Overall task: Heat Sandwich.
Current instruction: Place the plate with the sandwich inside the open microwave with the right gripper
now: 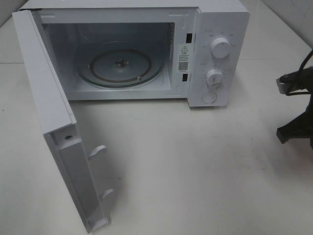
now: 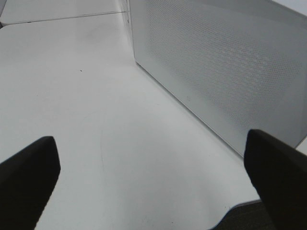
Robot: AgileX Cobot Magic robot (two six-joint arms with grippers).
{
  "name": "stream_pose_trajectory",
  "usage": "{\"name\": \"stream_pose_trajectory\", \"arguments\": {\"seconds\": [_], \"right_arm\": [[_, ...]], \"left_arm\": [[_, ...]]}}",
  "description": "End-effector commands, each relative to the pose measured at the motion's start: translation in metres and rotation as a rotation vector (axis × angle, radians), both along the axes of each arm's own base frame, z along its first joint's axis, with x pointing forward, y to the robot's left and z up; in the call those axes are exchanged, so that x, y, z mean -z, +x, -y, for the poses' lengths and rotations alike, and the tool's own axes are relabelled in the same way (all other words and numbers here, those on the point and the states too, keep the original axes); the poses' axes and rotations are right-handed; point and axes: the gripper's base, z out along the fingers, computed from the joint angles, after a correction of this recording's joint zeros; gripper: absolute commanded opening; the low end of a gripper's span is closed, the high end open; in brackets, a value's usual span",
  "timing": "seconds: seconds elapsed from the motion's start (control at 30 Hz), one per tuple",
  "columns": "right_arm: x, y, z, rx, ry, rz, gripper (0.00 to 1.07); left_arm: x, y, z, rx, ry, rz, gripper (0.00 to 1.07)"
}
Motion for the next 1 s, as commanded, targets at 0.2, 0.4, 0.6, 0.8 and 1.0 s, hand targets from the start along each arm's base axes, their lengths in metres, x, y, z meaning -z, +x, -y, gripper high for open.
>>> {"name": "stream_pose_trajectory", "arguments": {"seconds": [0.2,0.4,0.6,0.8,1.0], "right_arm": [[-0.012,-0.012,-0.016,-0.066,-0.044,-0.021,0.00],[-0.021,-0.021,-0.035,-0.141,-0.053,-0.018,0.00],[-0.020,-0.033,-0.049,-0.214,-0.054,-0.023,0.00],[-0.019,-0.042,-0.061,-0.269,-0.052,-0.031,0.00],[-0.028,-0.052,-0.077,-0.351,-0.039,0.006,0.00]], "left_arm": [[0.001,-0.004,0.000,-0.001,-0.008,0.029,1.00],[0.001,-0.004,0.000,-0.001,-0.008,0.029,1.00],[0.001,-0.004,0.000,-0.001,-0.008,0.029,1.00],[0.001,-0.004,0.000,-0.001,-0.008,0.029,1.00],[0.001,-0.004,0.000,-0.001,-0.008,0.029,1.00]]}}
